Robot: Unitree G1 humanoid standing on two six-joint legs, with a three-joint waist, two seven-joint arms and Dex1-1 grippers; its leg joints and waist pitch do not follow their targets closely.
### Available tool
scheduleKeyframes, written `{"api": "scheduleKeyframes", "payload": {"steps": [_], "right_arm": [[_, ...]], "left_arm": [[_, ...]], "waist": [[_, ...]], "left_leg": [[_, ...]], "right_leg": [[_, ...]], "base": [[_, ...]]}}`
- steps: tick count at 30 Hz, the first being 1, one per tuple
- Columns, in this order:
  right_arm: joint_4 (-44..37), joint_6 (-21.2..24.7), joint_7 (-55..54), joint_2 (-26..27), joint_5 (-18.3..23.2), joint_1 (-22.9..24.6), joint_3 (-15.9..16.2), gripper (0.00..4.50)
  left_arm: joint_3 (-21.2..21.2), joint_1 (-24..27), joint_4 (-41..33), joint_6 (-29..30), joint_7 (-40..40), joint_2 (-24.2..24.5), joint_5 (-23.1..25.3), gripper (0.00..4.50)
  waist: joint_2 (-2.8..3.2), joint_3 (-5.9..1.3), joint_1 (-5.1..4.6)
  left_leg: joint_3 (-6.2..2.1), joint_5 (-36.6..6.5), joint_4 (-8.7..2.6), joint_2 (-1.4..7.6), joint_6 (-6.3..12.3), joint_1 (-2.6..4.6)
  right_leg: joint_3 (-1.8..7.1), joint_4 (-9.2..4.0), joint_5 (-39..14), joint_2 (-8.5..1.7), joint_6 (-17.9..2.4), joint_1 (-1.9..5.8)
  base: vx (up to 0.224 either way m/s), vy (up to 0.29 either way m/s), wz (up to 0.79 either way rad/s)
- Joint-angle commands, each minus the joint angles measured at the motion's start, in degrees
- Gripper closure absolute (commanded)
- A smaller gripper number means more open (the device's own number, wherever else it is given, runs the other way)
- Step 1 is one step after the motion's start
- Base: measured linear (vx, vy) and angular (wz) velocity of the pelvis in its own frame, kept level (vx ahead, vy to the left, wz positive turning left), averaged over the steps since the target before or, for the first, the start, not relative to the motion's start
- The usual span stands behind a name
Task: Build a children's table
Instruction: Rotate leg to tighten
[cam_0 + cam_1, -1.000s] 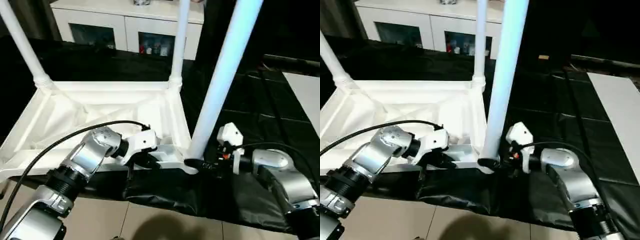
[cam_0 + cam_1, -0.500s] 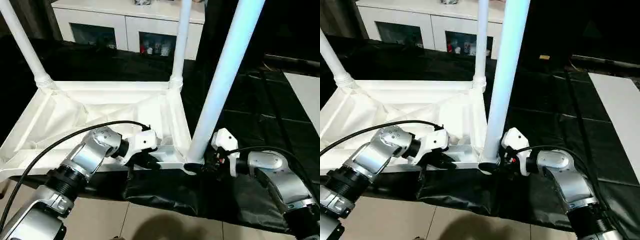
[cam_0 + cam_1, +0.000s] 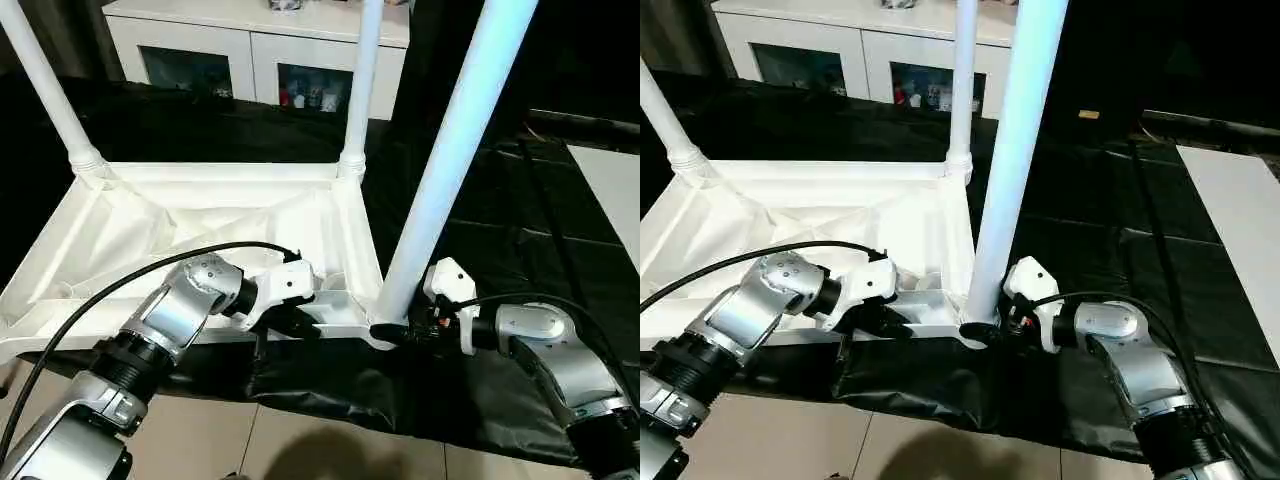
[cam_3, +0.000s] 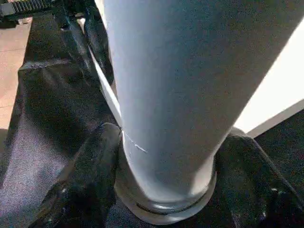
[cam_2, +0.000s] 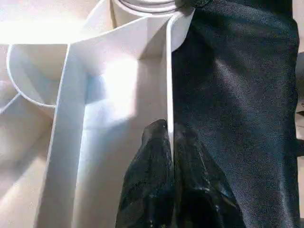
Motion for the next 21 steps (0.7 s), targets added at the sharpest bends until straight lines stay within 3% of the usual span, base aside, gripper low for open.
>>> {"api": "scheduleKeyframes", "payload": {"steps": [1, 3, 4, 6, 7, 9, 12, 14, 16, 18, 21], "right_arm": [[0.9, 0.8, -2.0, 1.3, 0.6, -0.2, -1.3, 1.86], [1.6, 1.5, -3.9, 2.5, 0.9, -0.3, -2.1, 1.86], [3.6, 2.3, -10.3, 5.4, 0.2, -0.9, -3.8, 1.86], [6.2, 4.0, -21.0, 10.5, -0.7, -1.8, -6.6, 1.86], [7.2, 4.7, -26.1, 12.8, -1.3, -2.4, -7.7, 1.86], [8.2, 5.3, -31.2, 15.0, -1.9, -3.0, -8.9, 1.87], [13.5, 5.1, -47.8, 23.4, -3.7, -5.7, -12.0, 1.87], [15.0, 4.1, -50.0, 25.3, -4.5, -6.6, -11.4, 1.87], [16.0, 3.6, -50.6, 26.3, -5.2, -7.3, -10.6, 1.87], [18.1, 2.6, -51.2, 28.6, -6.6, -8.9, -9.3, 1.87], [18.6, 1.4, -51.4, 29.6, -7.1, -9.4, -8.7, 1.87]], "left_arm": [[-2.2, 1.1, 0.3, 1.1, -0.2, -0.3, 1.2, 4.50], [-1.7, 1.0, 0.9, 1.5, 1.1, -0.9, 1.3, 4.50], [0.2, 0.0, 3.3, 2.5, 6.4, -3.4, 1.5, 4.50], [2.5, -1.7, 7.1, 4.4, 14.6, -7.3, 2.2, 4.50], [3.8, -2.6, 8.9, 6.1, 19.0, -9.4, 2.5, 4.50], [4.9, -3.5, 10.5, 7.7, 23.1, -11.3, 2.7, 4.50], [8.0, -7.1, 15.8, 10.6, 36.4, -19.3, 2.9, 4.50], [8.0, -7.9, 16.8, 9.9, 38.3, -21.6, 3.0, 4.50], [7.6, -8.2, 17.6, 8.9, 39.0, -22.9, 3.2, 4.50], [7.0, -8.9, 19.2, 6.6, 39.8, -25.0, 4.0, 4.50], [6.5, -9.0, 19.6, 5.6, 39.8, -25.4, 4.5, 4.50]], "waist": [[-0.05, -3.14, -0.23], [-0.09, -2.99, -0.34], [-0.09, -2.99, -0.34], [-0.06, -2.65, -0.65], [-0.32, -2.68, -0.62], [-0.23, -2.70, -0.89], [-0.11, -2.78, -1.76], [-0.11, -3.08, -1.62], [-0.07, -3.03, -1.72], [-0.02, -2.80, -1.88], [-0.15, -3.07, -1.58]], "left_leg": [[0.11, -8.9, -4.04, 1.28, 2.83, -0.15], [0.10, -10.1, -4.15, 1.21, 2.35, -0.11], [0.10, -10.1, -4.15, 1.21, 2.35, -0.11], [0.17, -12.6, -4.23, 0.91, 0.88, -0.02], [-0.06, -14.0, -4.27, 0.85, 0.04, 0.36], [-0.31, -14.6, -4.35, 0.69, -0.32, 0.20], [-0.29, -15.2, -4.23, 0.63, -0.86, 0.38], [-0.30, -14.3, -4.16, 0.58, -0.44, 0.46], [-0.20, -13.4, -4.30, 0.64, 0.36, -0.07], [-0.17, -14.7, -4.38, 0.41, 1.06, -0.18], [-0.13, -12.6, -4.29, 0.45, 1.59, -0.26]], "right_leg": [[2.93, -3.59, -12.7, -2.91, -11.0, 3.34], [2.88, -3.95, -15.1, -2.89, -10.4, 3.21], [2.88, -3.95, -15.1, -2.89, -10.4, 3.21], [2.71, -4.72, -21.0, -2.89, -8.9, 2.82], [2.45, -5.21, -25.6, -2.96, -7.1, 2.72], [2.35, -5.60, -28.9, -3.11, -5.1, 2.72], [2.28, -6.03, -29.3, -2.95, -4.9, 2.06], [2.37, -5.91, -26.4, -2.94, -5.1, 2.23], [2.45, -5.52, -22.2, -2.70, -5.8, 2.54], [2.31, -5.81, -23.9, -2.67, -5.4, 2.51], [2.48, -5.59, -23.1, -2.88, -5.0, 2.78]], "base": [[0.000, 0.000, 0.00], [0.000, 0.000, 0.00], [0.000, 0.000, 0.00], [0.000, 0.000, 0.00], [0.000, 0.000, 0.00], [0.000, 0.000, 0.00], [0.000, 0.000, 0.00], [0.000, 0.000, 0.00], [0.000, 0.000, 0.00], [0.000, 0.000, 0.00], [0.000, 0.000, 0.00]]}}
